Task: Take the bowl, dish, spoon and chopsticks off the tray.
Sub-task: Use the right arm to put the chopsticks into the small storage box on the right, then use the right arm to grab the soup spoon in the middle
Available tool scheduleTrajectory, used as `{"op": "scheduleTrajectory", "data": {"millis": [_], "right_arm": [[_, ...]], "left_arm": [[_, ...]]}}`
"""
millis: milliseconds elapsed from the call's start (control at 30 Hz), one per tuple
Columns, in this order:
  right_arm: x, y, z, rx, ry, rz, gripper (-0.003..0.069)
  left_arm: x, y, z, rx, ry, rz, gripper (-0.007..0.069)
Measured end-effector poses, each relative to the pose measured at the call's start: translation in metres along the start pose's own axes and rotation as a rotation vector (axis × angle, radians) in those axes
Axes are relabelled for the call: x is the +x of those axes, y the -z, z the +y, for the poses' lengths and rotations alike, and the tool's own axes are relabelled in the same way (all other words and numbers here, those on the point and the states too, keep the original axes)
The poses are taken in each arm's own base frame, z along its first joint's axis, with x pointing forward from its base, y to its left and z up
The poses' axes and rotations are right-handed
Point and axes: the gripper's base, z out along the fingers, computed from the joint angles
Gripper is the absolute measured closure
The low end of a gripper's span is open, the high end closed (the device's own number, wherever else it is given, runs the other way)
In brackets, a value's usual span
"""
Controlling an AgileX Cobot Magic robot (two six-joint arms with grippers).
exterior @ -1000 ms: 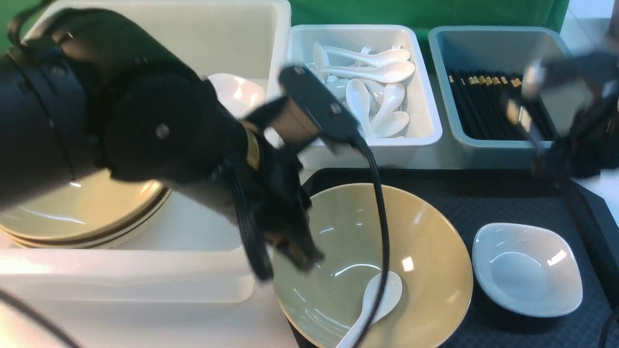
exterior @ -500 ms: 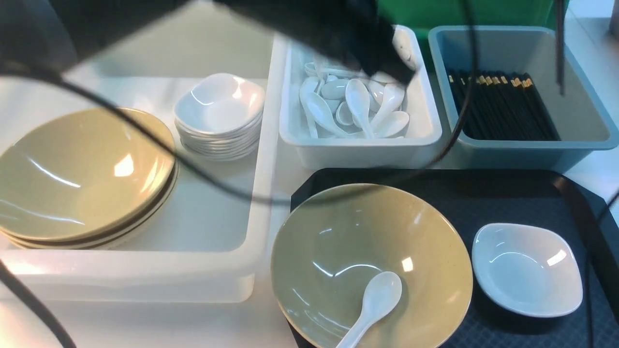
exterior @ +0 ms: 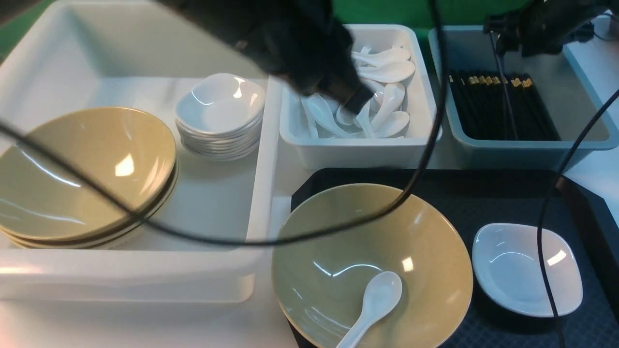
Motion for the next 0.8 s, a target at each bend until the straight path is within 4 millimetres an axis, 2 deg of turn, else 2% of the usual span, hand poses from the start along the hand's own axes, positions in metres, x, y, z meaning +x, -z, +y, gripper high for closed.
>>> {"op": "scheduleTrajectory", "data": {"millis": [133, 233, 300, 367, 400, 433, 500, 533, 567, 667, 800], "right_arm": [[0.008, 0.020, 0.004, -0.030, 0.168, 0.163, 0.0160], [0.015, 0.045, 0.018, -0.114, 0.302, 0.240, 0.0155], [0.018, 0.071, 0.035, -0.179, 0.372, 0.225, 0.0153], [0.027, 0.110, 0.059, -0.247, 0.462, 0.192, 0.0153], [0.030, 0.111, 0.061, -0.253, 0.470, 0.198, 0.0153], [0.042, 0.135, 0.078, -0.292, 0.549, 0.189, 0.0153], [0.059, 0.156, 0.095, -0.338, 0.650, 0.186, 0.0152], [0.074, 0.169, 0.107, -0.372, 0.723, 0.191, 0.0152], [0.077, 0.175, 0.111, -0.383, 0.752, 0.184, 0.0152], [0.129, 0.194, 0.135, -0.497, 1.019, 0.236, 0.0152], [0.177, 0.201, 0.149, -0.601, 1.239, 0.300, 0.0152]], "left_arm": [[0.040, 0.018, -0.010, 0.000, 0.025, 0.040, 0.0636], [0.073, 0.028, -0.017, -0.008, 0.053, 0.061, 0.0636], [0.093, 0.035, -0.022, -0.012, 0.079, 0.063, 0.0636], [0.116, 0.046, -0.027, -0.029, 0.116, 0.057, 0.0636], [0.119, 0.046, -0.027, -0.030, 0.124, 0.064, 0.0636], [0.134, 0.052, -0.030, -0.044, 0.153, 0.063, 0.0636], [0.147, 0.059, -0.032, -0.061, 0.170, 0.050, 0.0636], [0.155, 0.062, -0.033, -0.072, 0.182, 0.047, 0.0636], [0.157, 0.064, -0.034, -0.074, 0.182, 0.039, 0.0636], [0.173, 0.073, -0.037, -0.088, 0.193, 0.010, 0.0636], [0.181, 0.080, -0.040, -0.088, 0.197, -0.037, 0.0636]]}}
